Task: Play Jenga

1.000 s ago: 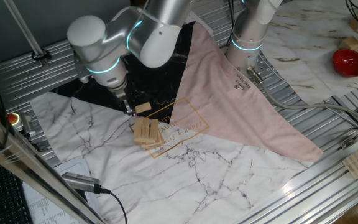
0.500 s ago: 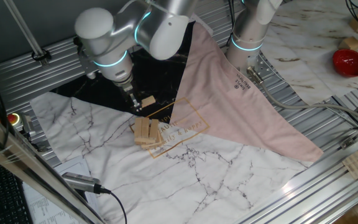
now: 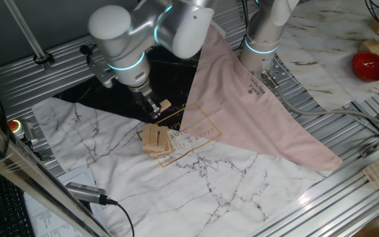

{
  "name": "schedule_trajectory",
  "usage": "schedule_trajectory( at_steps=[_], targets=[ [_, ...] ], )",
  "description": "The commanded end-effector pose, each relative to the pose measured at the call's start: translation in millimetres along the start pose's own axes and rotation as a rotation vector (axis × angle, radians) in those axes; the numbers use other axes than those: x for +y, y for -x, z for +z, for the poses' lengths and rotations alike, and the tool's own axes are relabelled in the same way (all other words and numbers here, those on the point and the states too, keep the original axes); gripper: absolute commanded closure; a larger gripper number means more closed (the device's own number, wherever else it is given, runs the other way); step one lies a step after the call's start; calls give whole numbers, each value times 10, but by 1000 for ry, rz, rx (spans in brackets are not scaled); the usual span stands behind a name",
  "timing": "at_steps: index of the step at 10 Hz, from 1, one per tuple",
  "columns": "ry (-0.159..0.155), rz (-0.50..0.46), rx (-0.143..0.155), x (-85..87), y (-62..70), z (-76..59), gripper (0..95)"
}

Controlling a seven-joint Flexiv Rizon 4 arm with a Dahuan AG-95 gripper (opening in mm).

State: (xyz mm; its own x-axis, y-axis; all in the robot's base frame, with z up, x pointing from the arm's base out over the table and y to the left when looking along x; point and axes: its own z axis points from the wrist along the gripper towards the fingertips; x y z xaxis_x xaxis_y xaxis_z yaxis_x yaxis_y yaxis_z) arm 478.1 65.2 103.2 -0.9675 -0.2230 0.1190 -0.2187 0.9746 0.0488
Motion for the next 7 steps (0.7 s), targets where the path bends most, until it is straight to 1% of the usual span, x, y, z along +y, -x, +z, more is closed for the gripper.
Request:
schedule_trajectory(
  at_steps=[1, 2, 4, 5, 6, 7],
  targets=[
    [-4, -14, 3, 200, -70, -75, 950],
    [-5, -10, 4, 214, -77, -80, 950],
    [1, 70, 5, 247, -92, -88, 950],
    [33, 167, 6, 250, -52, -82, 950],
    [26, 181, 7, 259, 42, -74, 950],
    [25, 187, 7, 266, 100, -78, 950]
  ],
)
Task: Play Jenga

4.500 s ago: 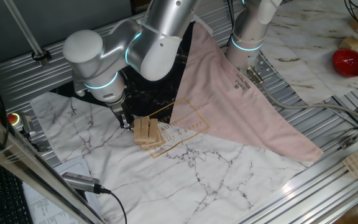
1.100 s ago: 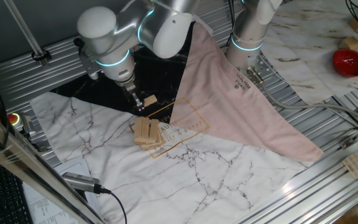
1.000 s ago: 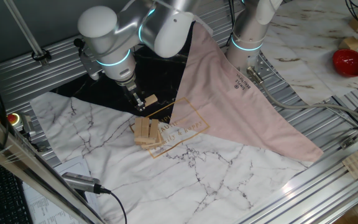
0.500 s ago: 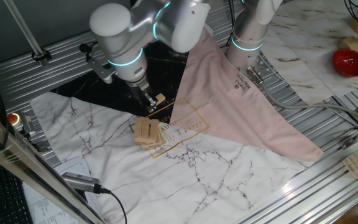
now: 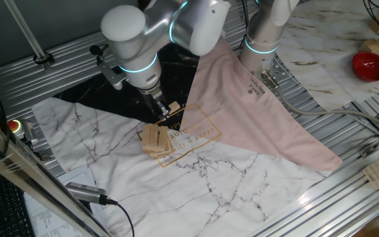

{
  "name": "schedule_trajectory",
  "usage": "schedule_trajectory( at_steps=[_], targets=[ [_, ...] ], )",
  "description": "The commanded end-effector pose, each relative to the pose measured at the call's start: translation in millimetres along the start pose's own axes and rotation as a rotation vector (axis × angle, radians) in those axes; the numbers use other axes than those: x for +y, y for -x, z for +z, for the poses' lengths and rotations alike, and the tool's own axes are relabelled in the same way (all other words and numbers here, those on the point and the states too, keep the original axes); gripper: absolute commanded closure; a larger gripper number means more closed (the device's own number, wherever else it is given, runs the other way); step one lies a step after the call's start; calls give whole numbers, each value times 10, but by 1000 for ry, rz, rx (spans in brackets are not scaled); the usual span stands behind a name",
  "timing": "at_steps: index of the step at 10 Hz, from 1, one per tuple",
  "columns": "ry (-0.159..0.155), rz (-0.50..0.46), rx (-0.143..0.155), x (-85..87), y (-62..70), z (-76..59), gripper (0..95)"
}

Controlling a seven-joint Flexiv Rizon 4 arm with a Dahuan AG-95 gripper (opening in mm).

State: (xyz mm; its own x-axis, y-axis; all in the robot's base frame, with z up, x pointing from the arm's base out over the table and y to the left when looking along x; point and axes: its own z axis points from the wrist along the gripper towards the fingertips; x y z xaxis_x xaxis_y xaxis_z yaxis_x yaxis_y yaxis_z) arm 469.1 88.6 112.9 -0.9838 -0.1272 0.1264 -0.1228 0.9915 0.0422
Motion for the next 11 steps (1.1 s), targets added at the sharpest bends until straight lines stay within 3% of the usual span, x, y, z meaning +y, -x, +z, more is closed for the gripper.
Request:
schedule_trajectory(
  at_steps=[1, 4, 8, 11],
  targets=[
    [15, 104, 9, 45, 232, -14, 950],
    [10, 124, 12, 51, 401, -66, 950],
    [2, 103, 13, -177, 655, -96, 950],
    [-8, 84, 14, -372, 743, -65, 950]
  ],
)
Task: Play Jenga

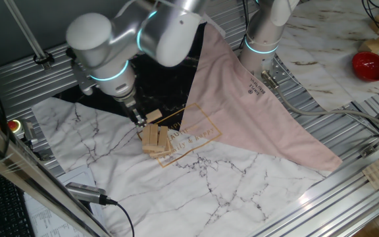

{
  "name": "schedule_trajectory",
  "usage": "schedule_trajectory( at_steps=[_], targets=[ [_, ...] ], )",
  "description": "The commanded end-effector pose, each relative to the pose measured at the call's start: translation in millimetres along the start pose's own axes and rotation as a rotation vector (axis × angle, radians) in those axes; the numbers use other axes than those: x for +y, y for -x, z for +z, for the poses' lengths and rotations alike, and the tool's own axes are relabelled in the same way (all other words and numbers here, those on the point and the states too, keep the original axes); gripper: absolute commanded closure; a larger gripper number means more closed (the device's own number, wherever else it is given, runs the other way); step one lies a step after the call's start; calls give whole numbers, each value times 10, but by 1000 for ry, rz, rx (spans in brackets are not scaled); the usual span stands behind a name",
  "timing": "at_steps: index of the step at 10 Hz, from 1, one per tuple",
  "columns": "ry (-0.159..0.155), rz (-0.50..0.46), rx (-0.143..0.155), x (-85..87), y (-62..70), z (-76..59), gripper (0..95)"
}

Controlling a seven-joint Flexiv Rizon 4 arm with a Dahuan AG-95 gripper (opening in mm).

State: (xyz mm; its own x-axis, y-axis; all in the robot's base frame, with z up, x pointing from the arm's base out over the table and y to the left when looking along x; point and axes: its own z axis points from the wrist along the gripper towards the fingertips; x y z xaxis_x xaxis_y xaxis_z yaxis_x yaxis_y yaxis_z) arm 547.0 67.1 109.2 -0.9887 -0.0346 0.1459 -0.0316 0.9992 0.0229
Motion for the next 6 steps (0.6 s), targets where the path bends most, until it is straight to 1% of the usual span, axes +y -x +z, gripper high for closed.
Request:
schedule_trajectory(
  at_steps=[1, 2, 3, 4, 6],
  targets=[
    [-3, -18, -3, -137, 0, 20, 950],
    [-2, -21, -3, -174, -7, 27, 950],
    [-4, -39, 2, -307, -65, 59, 950],
    [-1, -34, 1, -314, -95, 83, 950],
    [0, -31, 2, -319, -99, 91, 950]
  ],
)
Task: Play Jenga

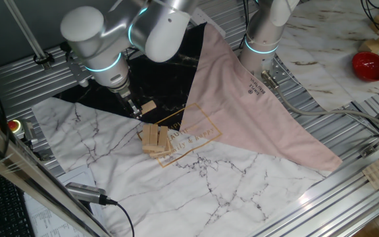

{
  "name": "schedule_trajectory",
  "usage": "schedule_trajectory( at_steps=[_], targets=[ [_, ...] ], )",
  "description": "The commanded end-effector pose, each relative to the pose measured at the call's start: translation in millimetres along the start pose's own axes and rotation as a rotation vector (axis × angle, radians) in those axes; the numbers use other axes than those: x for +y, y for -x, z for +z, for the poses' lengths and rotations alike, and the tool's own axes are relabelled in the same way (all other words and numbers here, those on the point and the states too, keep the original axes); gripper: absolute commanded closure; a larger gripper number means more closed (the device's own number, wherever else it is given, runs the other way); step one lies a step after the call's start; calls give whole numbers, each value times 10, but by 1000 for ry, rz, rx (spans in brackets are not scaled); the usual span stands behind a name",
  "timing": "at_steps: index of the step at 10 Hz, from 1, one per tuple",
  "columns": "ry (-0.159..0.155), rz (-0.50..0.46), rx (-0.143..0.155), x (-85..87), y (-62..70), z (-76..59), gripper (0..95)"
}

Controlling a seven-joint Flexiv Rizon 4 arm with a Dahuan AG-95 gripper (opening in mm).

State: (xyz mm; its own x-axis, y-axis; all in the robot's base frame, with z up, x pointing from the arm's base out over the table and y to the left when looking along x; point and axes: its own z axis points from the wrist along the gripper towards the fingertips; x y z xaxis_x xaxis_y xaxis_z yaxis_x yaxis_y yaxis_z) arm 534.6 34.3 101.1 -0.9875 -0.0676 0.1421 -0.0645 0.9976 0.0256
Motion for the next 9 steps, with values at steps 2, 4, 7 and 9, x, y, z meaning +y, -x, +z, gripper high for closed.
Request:
schedule_trajectory(
  at_steps=[2, 4, 7, 9],
  targets=[
    [3, 10, 7, 5, 23, 0, 950],
    [3, 0, 11, 6, 24, -1, 570],
    [2, -6, 13, 6, 24, -1, 570],
    [1, -8, 13, 6, 23, -1, 570]
  ],
)
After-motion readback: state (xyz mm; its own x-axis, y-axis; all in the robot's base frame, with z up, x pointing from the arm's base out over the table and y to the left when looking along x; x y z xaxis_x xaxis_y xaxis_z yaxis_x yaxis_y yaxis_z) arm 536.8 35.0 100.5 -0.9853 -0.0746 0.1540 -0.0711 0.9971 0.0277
